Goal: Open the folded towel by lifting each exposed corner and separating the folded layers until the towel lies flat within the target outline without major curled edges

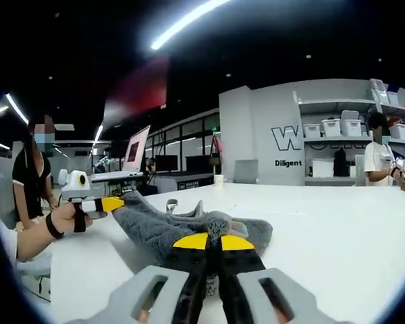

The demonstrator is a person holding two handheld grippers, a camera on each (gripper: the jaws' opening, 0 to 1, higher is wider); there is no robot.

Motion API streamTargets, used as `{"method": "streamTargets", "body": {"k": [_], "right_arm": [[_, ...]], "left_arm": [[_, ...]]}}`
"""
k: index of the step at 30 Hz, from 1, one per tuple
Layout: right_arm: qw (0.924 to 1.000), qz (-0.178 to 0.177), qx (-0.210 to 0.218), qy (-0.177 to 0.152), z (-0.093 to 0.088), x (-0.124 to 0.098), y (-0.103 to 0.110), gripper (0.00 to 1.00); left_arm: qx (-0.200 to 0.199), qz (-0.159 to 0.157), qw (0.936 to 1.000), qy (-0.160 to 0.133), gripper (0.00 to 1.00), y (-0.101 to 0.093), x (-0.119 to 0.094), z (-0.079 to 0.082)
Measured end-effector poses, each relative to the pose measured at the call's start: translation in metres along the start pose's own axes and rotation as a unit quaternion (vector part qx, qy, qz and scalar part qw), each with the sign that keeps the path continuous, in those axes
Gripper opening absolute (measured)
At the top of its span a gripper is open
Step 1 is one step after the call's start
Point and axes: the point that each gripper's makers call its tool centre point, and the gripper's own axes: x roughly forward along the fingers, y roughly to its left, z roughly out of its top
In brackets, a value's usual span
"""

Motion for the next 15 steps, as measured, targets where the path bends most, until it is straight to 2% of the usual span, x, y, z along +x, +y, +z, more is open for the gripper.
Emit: {"method": "streamTargets", "body": {"k": [3, 9, 15], "right_arm": [[1.0, 0.002, -0.001, 0.002, -0.004, -0.01, 0.008, 0.0], [0.9996, 0.007, -0.023, 0.011, -0.012, -0.016, 0.019, 0.0], [0.999, 0.012, -0.039, 0.015, -0.016, -0.018, 0.023, 0.0]], "left_arm": [[0.024, -0.006, 0.9997, 0.008, 0.02, -0.005, -0.003, 0.0], [0.033, -0.017, 0.9992, 0.012, 0.02, -0.014, -0.012, 0.0], [0.058, -0.023, 0.997, 0.046, 0.03, -0.019, -0.018, -0.011]]}}
